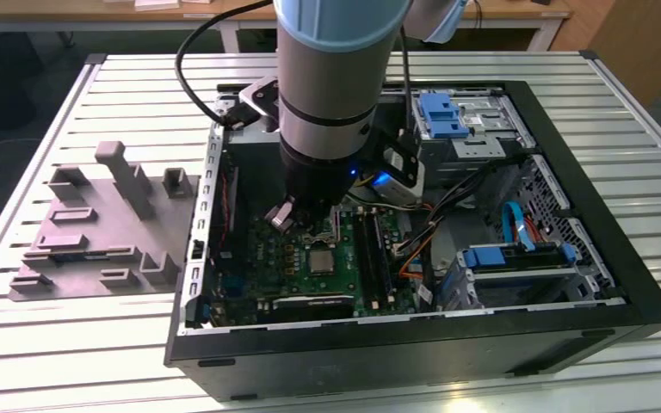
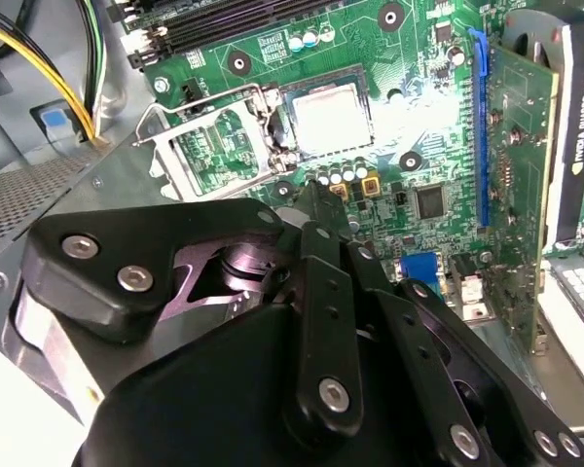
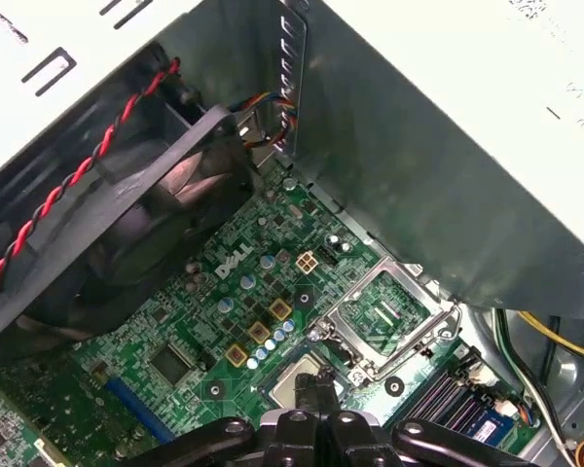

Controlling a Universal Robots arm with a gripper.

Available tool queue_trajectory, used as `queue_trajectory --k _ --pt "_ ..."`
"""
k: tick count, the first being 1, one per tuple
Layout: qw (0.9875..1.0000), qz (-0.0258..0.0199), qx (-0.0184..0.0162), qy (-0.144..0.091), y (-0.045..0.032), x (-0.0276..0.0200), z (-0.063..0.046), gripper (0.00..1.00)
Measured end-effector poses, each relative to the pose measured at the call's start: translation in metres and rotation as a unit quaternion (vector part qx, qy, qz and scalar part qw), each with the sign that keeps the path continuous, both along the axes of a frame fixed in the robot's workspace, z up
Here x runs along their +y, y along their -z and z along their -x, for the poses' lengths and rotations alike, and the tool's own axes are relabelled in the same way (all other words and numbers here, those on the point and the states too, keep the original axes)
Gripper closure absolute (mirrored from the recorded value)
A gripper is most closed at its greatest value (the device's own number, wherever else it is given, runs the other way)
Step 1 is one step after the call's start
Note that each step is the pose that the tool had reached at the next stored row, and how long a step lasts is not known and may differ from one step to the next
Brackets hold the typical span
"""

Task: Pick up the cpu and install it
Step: 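Close the cpu cover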

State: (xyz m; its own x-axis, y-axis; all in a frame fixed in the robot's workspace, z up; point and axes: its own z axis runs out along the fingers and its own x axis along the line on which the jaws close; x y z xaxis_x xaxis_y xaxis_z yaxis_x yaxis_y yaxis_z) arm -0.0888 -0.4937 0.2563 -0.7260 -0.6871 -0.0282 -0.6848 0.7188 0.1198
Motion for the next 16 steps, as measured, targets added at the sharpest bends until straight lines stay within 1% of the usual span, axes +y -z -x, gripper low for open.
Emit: queue_trajectory --k 5,12,16 --pt "1.0 -0.0001 0.0 -0.001 0.0004 0.0001 -0.002 0.89" --pt "1.0 0.0 0.0 -0.002 0.0017 0.0013 -0.018 0.89" --pt "1.0 0.0 0.0 -0.003 0.0022 0.0036 -0.024 0.89"
